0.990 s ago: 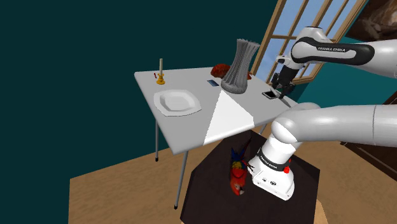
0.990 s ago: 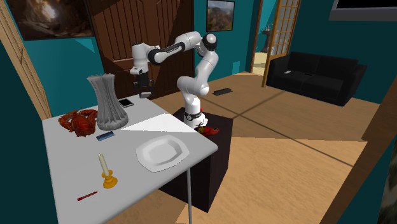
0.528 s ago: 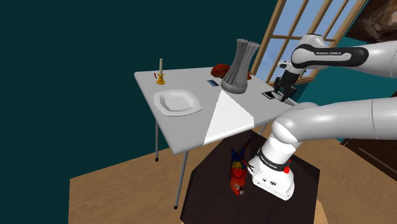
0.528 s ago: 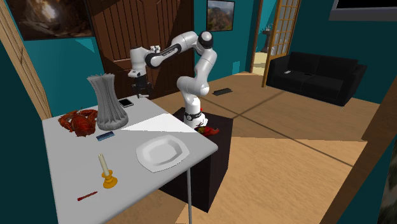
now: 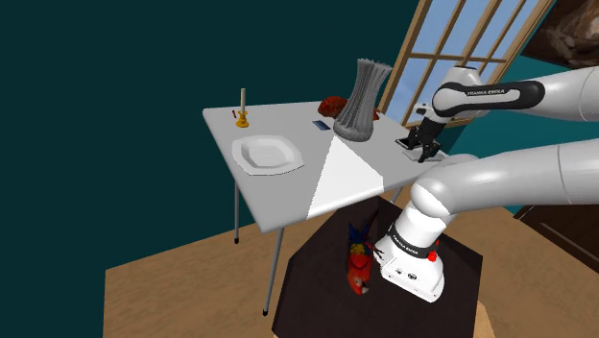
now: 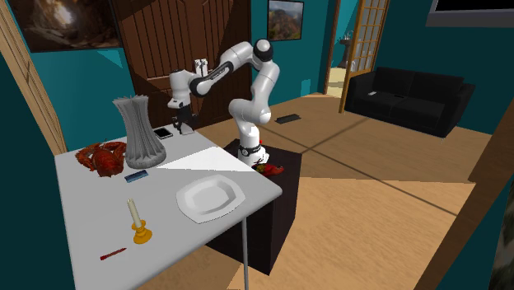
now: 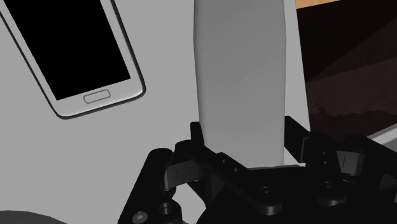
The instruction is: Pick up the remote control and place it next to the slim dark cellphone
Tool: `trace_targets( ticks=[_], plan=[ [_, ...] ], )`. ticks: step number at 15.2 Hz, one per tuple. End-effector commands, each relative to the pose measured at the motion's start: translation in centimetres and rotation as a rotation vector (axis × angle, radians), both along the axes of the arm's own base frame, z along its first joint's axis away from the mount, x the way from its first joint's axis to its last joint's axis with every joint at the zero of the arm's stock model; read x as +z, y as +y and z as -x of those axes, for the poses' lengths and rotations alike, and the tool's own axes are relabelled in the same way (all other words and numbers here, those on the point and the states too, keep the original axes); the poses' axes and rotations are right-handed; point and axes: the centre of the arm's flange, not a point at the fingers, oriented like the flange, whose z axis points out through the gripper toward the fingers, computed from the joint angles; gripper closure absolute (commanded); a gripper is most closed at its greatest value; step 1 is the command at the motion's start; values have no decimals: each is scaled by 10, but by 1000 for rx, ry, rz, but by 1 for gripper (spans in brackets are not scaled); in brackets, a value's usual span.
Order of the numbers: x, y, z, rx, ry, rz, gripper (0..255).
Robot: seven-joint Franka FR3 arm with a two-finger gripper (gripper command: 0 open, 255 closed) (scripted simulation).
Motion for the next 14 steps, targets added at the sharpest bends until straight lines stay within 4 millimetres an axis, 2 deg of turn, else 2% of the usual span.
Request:
trace_targets(
  ticks=[1, 8, 9, 14],
  plan=[
    [-6, -1, 0, 0, 0, 0, 255],
    [-6, -1, 0, 0, 0, 0, 255],
    [-6, -1, 0, 0, 0, 0, 0],
    [-6, -1, 0, 0, 0, 0, 0]
  ],
)
